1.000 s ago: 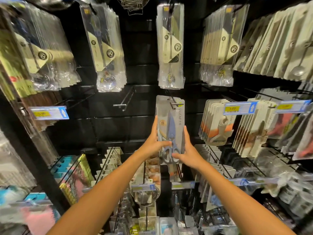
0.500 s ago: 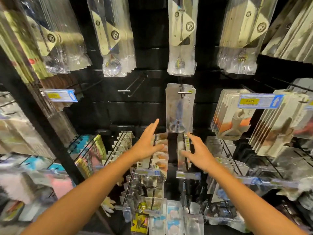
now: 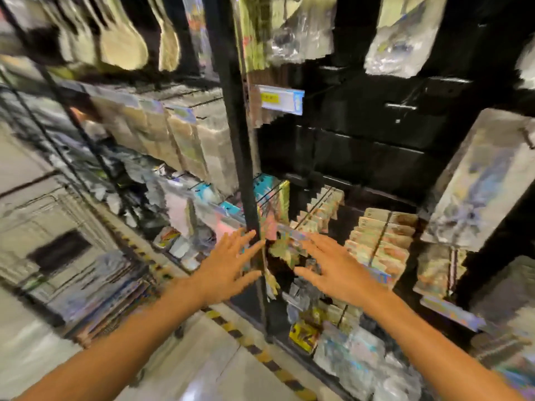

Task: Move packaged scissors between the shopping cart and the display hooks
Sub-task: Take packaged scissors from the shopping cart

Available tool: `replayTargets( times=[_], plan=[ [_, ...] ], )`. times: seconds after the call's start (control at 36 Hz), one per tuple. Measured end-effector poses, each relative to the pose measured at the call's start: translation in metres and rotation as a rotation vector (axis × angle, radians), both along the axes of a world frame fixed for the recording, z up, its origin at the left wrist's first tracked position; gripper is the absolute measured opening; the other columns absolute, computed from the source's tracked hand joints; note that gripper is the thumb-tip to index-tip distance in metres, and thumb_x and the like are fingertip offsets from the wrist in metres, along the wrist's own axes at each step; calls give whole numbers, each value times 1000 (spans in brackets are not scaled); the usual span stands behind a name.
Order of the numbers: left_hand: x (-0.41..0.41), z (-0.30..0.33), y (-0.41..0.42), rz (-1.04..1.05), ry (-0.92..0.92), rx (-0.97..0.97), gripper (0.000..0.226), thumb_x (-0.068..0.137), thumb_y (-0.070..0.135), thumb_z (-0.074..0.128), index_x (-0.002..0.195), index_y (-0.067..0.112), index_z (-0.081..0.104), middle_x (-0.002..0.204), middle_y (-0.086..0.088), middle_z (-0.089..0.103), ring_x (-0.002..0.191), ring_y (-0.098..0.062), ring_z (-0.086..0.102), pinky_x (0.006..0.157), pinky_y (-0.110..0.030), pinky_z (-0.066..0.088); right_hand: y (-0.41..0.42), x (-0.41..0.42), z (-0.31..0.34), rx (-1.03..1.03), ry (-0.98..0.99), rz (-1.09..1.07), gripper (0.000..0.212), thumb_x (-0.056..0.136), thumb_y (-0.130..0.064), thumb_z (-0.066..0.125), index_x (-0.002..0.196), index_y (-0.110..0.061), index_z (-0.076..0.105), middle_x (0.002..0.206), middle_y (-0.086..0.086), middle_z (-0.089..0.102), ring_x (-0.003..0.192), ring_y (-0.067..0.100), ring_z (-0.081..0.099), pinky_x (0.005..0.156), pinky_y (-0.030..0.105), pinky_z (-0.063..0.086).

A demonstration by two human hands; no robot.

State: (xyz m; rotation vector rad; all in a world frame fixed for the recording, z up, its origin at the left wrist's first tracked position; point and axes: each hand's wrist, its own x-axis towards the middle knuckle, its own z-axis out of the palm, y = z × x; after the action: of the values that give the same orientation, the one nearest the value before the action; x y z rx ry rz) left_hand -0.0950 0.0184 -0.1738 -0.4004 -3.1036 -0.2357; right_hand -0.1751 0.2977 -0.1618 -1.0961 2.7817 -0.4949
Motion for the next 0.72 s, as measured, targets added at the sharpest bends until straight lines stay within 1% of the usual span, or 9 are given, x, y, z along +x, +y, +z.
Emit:
replayTargets(
  times=[0.08,0.19,0.28,0.33,0.42,0.5,0.53,0.64,0.72],
  plan=[
    [37,-17,-51,151,-56,-7,83,91,80,7,162,37,8,171,5,-1,157,-24,-7,128,-47,-4,-59,13,-2,44,-32,107,72,96,-69,34,157,-31,27,162,-2,26,150,21,21,122,42,26],
    [94,-41,-115,305,-77,46,98,83,85,-8,162,33,14,170,1,0,157,-27,-5,124,-38,-11,-139,34,-17,104,-46,197,101,81,-88,4,156,-25,31,163,1,25,150,24,23,122,38,22],
    [136,-72,-169,428,-164,45,91,86,84,-6,162,37,9,171,1,-2,158,-26,-7,128,-46,-4,-201,56,-23,166,-128,261,80,94,-71,30,158,-24,23,166,-1,18,153,22,17,124,35,16],
    [162,-89,-204,502,-195,45,96,82,85,-11,162,36,12,171,0,3,157,-26,-6,127,-52,5,-240,66,-33,217,-134,313,82,92,-71,28,159,-25,21,166,-2,17,153,21,16,123,33,15],
    [199,-104,-251,621,-231,79,108,72,88,-22,162,38,11,171,4,1,158,-26,-5,127,-49,-1,-296,80,-58,246,-146,371,95,82,-82,11,158,-26,25,165,-2,21,152,20,19,123,32,15],
    [230,-115,-290,713,-247,106,112,67,89,-27,161,41,8,171,5,-2,158,-25,-8,127,-47,-5,-346,97,-73,293,-180,409,75,95,-68,26,158,-27,25,165,-3,20,152,19,17,122,31,13],
    [239,-118,-301,741,-259,125,114,65,89,-28,161,40,9,171,5,-2,158,-25,-8,127,-45,-6,-361,101,-78,295,-196,425,77,94,-70,26,158,-27,26,165,-3,21,152,19,17,122,31,13],
    [269,-126,-336,833,-304,143,129,54,90,-36,162,36,8,171,3,-5,158,-26,-9,126,-45,-5,-414,109,-107,327,-249,477,121,66,-97,-6,156,-26,31,163,1,28,150,22,24,121,35,22],
    [281,-138,-359,894,-306,160,130,56,89,-37,162,33,12,171,0,2,158,-29,-2,127,-46,0,-448,112,-122,344,-281,483,121,65,-98,-5,155,-27,32,162,1,30,149,23,26,121,37,25]
  ],
)
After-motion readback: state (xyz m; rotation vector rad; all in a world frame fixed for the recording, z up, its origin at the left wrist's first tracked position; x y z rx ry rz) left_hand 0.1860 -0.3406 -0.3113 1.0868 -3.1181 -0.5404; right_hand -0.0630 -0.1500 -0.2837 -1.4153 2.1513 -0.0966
